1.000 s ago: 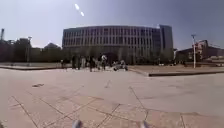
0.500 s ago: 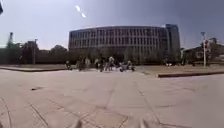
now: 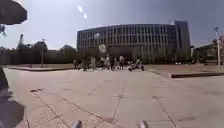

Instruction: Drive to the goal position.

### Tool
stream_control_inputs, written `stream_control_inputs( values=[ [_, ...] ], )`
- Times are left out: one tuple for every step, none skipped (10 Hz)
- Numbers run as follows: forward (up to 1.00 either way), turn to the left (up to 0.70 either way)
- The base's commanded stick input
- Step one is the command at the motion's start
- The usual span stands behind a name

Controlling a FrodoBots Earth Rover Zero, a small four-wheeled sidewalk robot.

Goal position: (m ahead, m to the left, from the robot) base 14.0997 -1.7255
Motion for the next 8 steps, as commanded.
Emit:
stream_control_inputs(
  values=[
    [0.70, 0.02],
    [0.70, 0.02],
    [0.70, 0.02],
    [0.70, 0.02],
    [0.70, 0.02],
    [0.70, 0.02],
    [0.70, 0.02],
    [0.70, 0.02]
  ],
)
